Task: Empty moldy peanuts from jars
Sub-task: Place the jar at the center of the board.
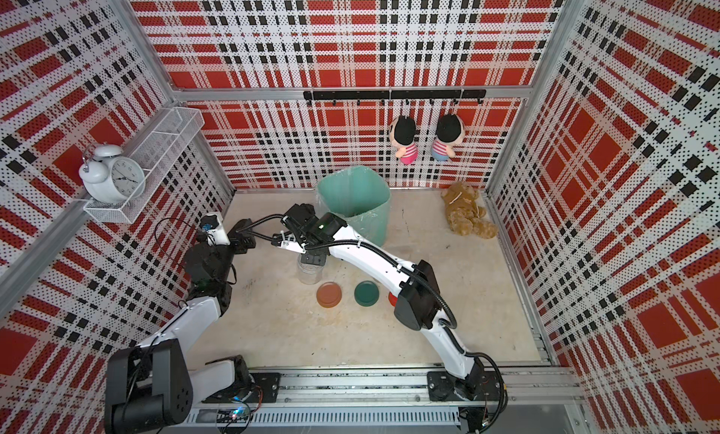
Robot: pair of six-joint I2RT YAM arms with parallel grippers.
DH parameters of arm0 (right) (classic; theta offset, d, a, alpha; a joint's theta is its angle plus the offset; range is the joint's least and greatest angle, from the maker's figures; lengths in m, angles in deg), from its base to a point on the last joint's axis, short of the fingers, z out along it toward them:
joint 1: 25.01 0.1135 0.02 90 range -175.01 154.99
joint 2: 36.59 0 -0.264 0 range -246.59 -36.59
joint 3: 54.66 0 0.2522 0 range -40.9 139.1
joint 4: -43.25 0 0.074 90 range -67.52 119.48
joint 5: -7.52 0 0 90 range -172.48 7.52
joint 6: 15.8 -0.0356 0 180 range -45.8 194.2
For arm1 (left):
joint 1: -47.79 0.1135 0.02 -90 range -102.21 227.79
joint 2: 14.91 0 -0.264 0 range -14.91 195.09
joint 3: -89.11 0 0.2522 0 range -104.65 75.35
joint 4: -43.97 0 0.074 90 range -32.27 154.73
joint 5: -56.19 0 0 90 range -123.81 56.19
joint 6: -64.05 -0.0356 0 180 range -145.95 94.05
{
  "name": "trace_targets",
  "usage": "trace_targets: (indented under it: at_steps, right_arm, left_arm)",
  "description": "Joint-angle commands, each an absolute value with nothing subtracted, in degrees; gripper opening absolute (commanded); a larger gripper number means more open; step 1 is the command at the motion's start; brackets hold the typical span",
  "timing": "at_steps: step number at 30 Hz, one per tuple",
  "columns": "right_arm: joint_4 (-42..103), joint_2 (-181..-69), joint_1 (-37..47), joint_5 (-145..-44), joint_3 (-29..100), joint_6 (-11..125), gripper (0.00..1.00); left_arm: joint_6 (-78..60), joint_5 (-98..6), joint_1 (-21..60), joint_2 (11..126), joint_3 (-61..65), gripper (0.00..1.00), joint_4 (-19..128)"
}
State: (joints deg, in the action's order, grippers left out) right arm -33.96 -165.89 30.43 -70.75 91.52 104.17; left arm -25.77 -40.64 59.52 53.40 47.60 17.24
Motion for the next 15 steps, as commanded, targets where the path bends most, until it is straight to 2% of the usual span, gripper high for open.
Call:
trace_targets:
  at_steps: [1, 15]
  right_arm:
    - [-32.19, -168.07, 30.53, -67.17, 94.11, 106.20, 0.00]
    - [-28.57, -173.75, 30.54, -63.27, 94.02, 106.48, 0.00]
  left_arm:
    - [-24.11, -40.67, 60.01, 53.96, 48.02, 0.98, 14.63]
    - [-24.66, -40.93, 60.04, 53.55, 48.32, 0.98, 14.60]
